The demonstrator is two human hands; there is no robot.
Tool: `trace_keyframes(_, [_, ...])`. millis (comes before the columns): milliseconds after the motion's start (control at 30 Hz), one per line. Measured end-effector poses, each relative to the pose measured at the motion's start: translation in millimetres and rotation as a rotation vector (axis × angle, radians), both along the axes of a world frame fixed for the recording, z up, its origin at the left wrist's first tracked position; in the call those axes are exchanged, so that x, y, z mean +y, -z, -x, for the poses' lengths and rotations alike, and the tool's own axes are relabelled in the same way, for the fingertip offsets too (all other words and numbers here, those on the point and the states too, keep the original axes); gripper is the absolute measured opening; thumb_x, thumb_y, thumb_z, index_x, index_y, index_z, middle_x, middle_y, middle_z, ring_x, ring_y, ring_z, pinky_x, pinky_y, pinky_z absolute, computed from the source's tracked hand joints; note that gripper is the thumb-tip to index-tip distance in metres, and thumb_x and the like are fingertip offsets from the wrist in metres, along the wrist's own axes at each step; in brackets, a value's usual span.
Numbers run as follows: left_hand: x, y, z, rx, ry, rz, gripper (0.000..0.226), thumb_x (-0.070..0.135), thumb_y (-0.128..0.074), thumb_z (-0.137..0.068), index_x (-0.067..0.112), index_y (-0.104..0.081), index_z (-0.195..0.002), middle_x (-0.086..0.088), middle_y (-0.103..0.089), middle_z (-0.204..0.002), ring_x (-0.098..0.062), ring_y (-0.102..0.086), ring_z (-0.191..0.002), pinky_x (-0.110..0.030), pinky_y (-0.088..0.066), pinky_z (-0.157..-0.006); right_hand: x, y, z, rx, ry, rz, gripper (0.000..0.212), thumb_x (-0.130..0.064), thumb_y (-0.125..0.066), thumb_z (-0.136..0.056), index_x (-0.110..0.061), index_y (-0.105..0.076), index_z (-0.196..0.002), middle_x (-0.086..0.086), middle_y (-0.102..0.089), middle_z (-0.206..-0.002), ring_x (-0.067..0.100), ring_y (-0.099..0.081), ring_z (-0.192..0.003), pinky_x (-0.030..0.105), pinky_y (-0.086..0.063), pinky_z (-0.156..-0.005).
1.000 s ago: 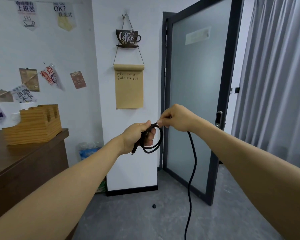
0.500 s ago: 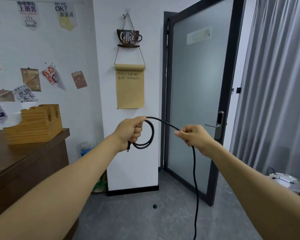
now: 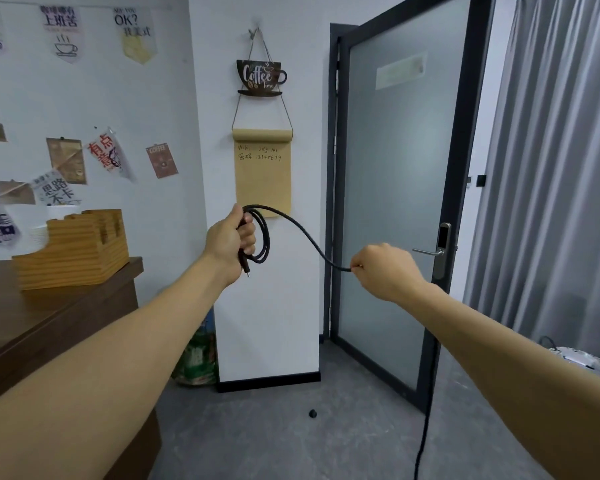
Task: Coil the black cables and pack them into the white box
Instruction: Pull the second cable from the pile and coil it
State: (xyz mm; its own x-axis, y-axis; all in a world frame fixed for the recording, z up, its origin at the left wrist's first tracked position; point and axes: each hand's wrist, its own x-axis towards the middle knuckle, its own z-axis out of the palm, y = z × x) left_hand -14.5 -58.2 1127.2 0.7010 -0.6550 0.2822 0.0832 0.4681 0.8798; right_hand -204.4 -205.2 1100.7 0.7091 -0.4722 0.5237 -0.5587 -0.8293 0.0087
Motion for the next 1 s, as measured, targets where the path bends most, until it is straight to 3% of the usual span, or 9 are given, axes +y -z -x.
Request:
trace_keyframes(133, [-9.3,0.3,20.4,-0.153,0.050,-0.023,0.037,0.032,-0.031,-0.104,0.017,-0.038,-0.070,0.010,-0.033,-0.047,-0.007,-0.030,-0.042,-0.019,-0.028,-0.046,21.2,-16.8,-16.9,0.271,-0.048,0.245,0.023,-0.003,-0.050,-0.081,-0.011,-0.069,-0.092,0.002,-0.062,-0.096,0.025,-0.063,-0.075,0.022,-0.025,-0.046])
trace_keyframes(333, [-13.6,5.1,37.0,-0.319,0.010,-0.130,0.036,0.031,-0.027,-0.104,0.015,-0.038,-0.073,0.002,-0.043,-0.060,-0.016,-0.046,-0.057,-0.024,-0.038,-0.059,44.4,-50.1,-14.1,0.330,-0.329,0.127,0.018,-0.030,-0.058,-0.090,-0.019,-0.071,-0.096,-0.006,-0.055,-0.099,0.016,-0.056,-0.090,0.032,-0.045,-0.071])
trace_keyframes(467, [-16.0,14.3,43.8,-0.455,0.047,-0.190,0.039,0.031,-0.026,-0.104,0.009,-0.043,-0.078,0.001,-0.051,-0.058,-0.015,-0.046,-0.052,-0.026,-0.038,-0.056,47.7,-58.5,-15.0,0.184,-0.530,-0.121,0.017,-0.028,-0.064,-0.088,-0.014,-0.074,-0.094,-0.014,-0.052,-0.082,0.004,-0.049,-0.075,0.024,-0.038,-0.071])
trace_keyframes(567, [-16.0,15.7,54.3,-0.476,0.123,-0.185,0.041,0.033,-0.025,-0.104,0.002,-0.051,-0.095,-0.007,-0.051,-0.064,-0.017,-0.045,-0.055,-0.023,-0.040,-0.053,46.9,-62.5,-10.5,0.066,-0.640,-0.372,0.014,-0.017,-0.065,-0.088,-0.006,-0.073,-0.087,-0.012,-0.057,-0.078,0.001,-0.056,-0.073,0.015,-0.045,-0.074])
trace_keyframes(633, [-14.7,11.9,62.4,-0.459,0.173,-0.145,0.042,0.032,-0.024,-0.104,0.002,-0.050,-0.089,-0.005,-0.050,-0.060,-0.015,-0.049,-0.053,-0.019,-0.042,-0.052,45.9,-64.3,-5.5,-0.006,-0.660,-0.462,0.019,-0.017,-0.061,-0.090,-0.003,-0.070,-0.082,-0.005,-0.062,-0.078,0.001,-0.060,-0.072,0.012,-0.047,-0.076])
trace_keyframes(733, [-15.1,7.1,72.4,-0.432,0.221,-0.145,0.040,0.032,-0.026,-0.104,0.008,-0.046,-0.079,0.004,-0.047,-0.051,-0.011,-0.046,-0.047,-0.021,-0.040,-0.052,38.8,-66.5,-1.1,-0.177,-0.606,-0.471,0.030,-0.031,-0.063,-0.087,-0.004,-0.070,-0.077,0.008,-0.064,-0.074,0.008,-0.053,-0.068,0.023,-0.043,-0.071])
trace_keyframes(800, [-15.5,5.2,76.7,-0.380,0.280,-0.168,0.037,0.033,-0.027,-0.104,0.011,-0.044,-0.080,0.006,-0.039,-0.047,-0.010,-0.037,-0.042,-0.022,-0.035,-0.050,32.8,-68.2,0.8,-0.311,-0.559,-0.510,0.025,-0.031,-0.074,-0.078,-0.007,-0.070,-0.073,0.018,-0.064,-0.074,0.016,-0.050,-0.066,0.030,-0.041,-0.067])
trace_keyframes(900, [-14.0,2.7,80.3,-0.346,0.346,-0.221,0.041,0.035,-0.028,-0.103,0.014,-0.043,-0.072,0.008,-0.027,-0.048,-0.007,-0.024,-0.041,-0.017,-0.026,-0.043,24.6,-69.5,4.6,-0.380,-0.481,-0.529,0.030,-0.031,-0.082,-0.067,-0.010,-0.063,-0.071,0.002,-0.056,-0.060,0.008,-0.046,-0.056,0.020,-0.039,-0.057])
trace_keyframes(1000, [-10.9,-0.7,79.0,-0.304,0.388,-0.253,0.042,0.034,-0.031,-0.102,0.014,-0.044,-0.067,0.009,-0.023,-0.047,-0.005,-0.018,-0.037,-0.016,-0.019,-0.039,22.3,-61.9,5.6,-0.342,-0.380,-0.460,0.038,-0.045,-0.076,-0.070,-0.012,-0.058,-0.076,-0.009,-0.045,-0.055,0.005,-0.038,-0.049,0.013,-0.031,-0.048])
